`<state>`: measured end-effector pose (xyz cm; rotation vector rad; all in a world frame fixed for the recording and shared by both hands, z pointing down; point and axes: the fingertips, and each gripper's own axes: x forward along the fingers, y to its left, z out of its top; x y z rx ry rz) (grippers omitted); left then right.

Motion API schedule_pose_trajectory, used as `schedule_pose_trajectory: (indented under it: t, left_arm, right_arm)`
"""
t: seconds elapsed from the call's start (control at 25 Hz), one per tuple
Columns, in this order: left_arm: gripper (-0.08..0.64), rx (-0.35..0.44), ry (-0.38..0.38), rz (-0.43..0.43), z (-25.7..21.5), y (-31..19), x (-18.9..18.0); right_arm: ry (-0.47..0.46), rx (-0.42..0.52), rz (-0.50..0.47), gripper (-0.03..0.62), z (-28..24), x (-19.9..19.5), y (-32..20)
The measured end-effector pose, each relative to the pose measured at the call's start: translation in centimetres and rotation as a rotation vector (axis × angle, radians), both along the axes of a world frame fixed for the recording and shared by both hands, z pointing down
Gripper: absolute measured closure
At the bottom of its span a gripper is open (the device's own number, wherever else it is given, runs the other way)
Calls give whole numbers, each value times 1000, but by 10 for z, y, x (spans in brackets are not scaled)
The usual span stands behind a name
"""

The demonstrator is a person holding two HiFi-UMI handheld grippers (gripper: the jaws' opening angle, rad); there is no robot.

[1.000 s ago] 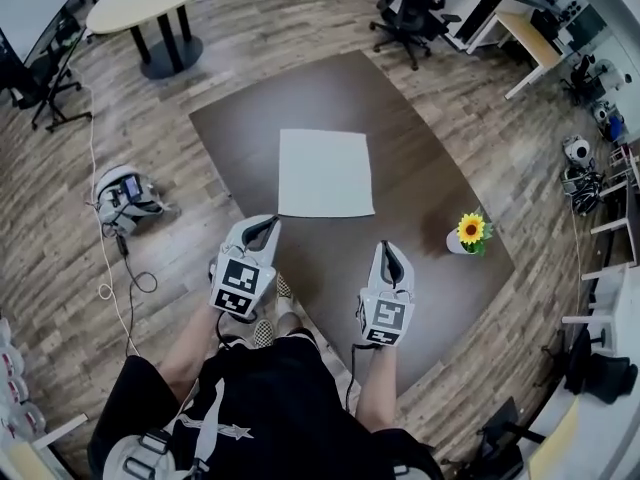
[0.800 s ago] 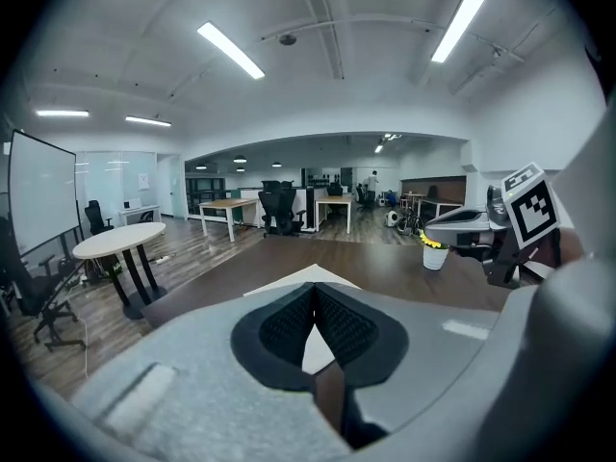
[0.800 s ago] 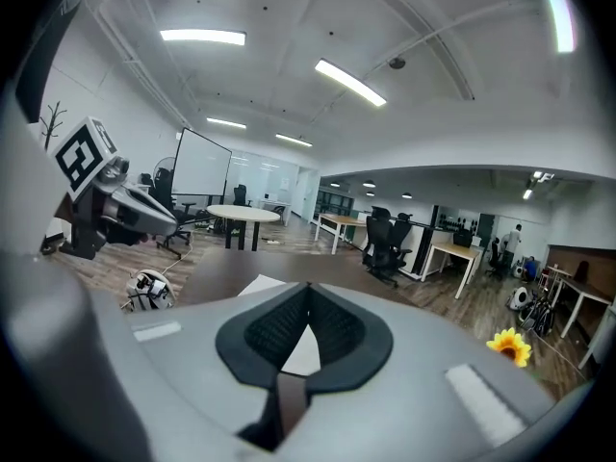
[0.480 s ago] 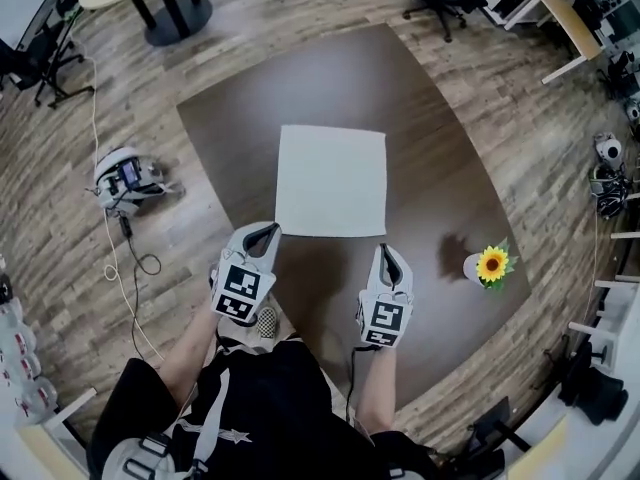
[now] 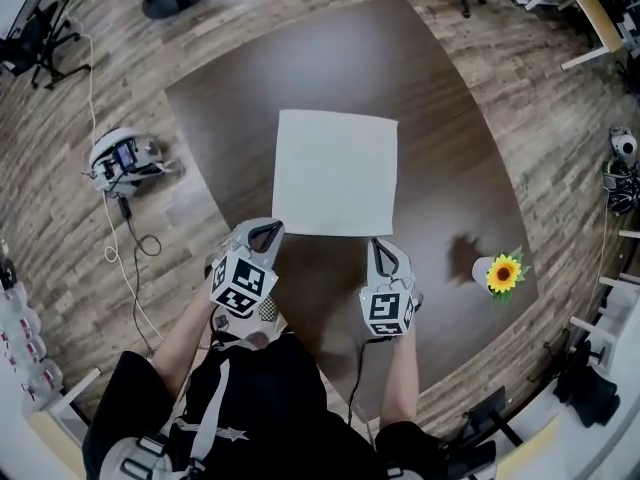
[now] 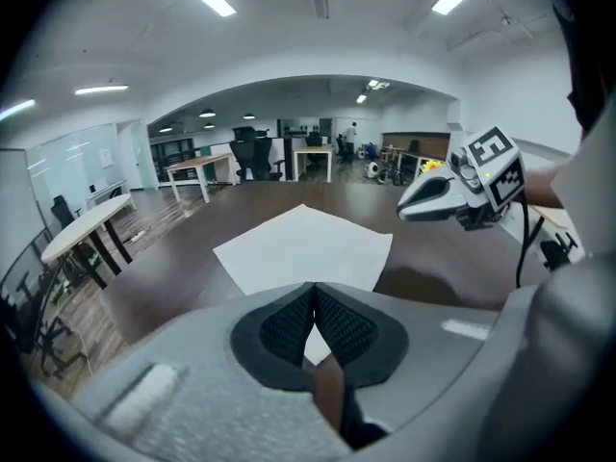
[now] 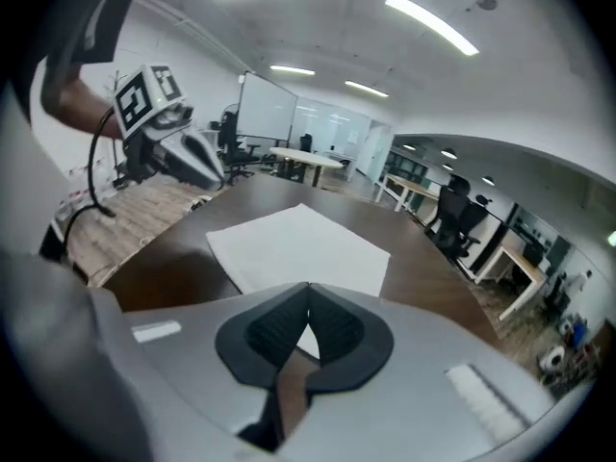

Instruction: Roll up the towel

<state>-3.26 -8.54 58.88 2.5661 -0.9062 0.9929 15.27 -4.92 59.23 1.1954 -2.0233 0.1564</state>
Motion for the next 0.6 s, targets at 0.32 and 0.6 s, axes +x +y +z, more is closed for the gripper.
schedule_pose_trajectory:
  t: [0.32, 0.6]
  left_arm:
    - [482, -20, -223, 355, 28, 19, 12]
    - [416, -74, -373, 525, 60, 32, 17]
  right_arm:
    - [249, -158, -427, 483, 42, -1, 12]
    - [312, -358, -600, 426, 80, 5, 18]
